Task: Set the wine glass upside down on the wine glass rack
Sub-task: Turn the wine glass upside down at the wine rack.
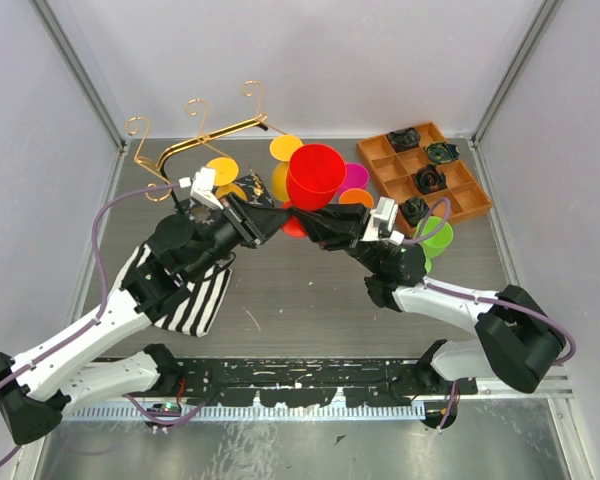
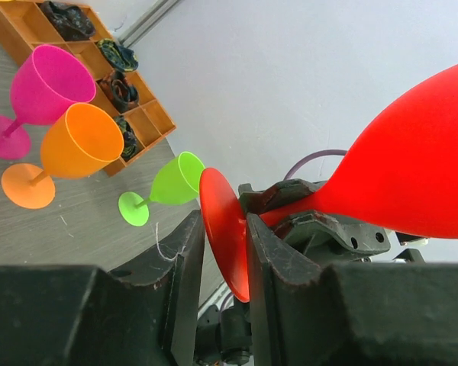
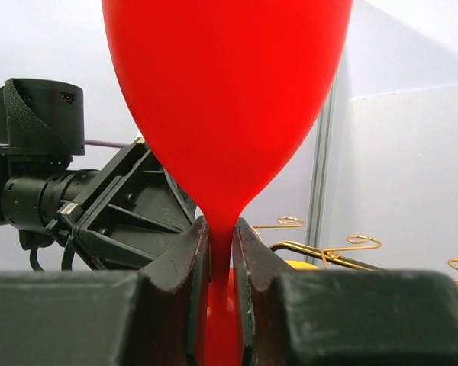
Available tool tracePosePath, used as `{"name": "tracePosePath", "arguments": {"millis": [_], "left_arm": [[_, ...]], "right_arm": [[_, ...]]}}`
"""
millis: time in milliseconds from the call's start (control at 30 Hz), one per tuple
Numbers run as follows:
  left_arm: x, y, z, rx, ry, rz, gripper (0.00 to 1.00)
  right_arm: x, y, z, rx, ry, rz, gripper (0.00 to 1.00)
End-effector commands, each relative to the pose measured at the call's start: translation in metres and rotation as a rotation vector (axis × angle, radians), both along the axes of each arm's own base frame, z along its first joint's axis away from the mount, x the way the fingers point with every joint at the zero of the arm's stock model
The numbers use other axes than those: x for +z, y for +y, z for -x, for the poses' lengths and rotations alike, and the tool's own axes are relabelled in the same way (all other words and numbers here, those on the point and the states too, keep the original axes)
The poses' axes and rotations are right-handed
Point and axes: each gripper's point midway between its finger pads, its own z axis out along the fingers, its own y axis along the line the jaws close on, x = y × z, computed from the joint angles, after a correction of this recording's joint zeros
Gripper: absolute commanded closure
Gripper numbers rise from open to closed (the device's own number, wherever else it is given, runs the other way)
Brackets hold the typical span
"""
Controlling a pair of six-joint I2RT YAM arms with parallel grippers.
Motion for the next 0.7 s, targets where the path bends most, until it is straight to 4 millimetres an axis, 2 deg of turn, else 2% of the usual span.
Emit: {"name": "tracePosePath", "arguments": {"millis": [0,233,367,433,500,667], "left_arm": [[0.015,-0.006,0.003,-0.029,-0.025,0.051,0.67],[0.012,-0.008,0.003,-0.038,-0.017,0.054,0.80],[0.013,-0.006,0.003,-0.029,-0.018,0.052,0.95],[0.013,-0.004,0.002,-0.018,-0.020,0.042,1.00],[0.013,-0.001,0.002,-0.008,-0.022,0.032,1.00],[0.015,0.001,0.002,0.002,-0.032,0.017,1.00]], "right_arm": [[0.039,-0.014,0.020,-0.006,-0.155,-0.116,0.99],[0.033,-0.011,0.016,-0.028,-0.164,-0.098,0.99],[0.028,-0.009,0.014,-0.035,-0.154,-0.088,0.95],[0.023,-0.011,0.013,-0.045,-0.146,-0.082,0.88],[0.019,-0.013,0.011,-0.060,-0.134,-0.080,0.82],[0.004,-0.018,0.008,-0.088,-0.093,-0.062,0.56]]}}
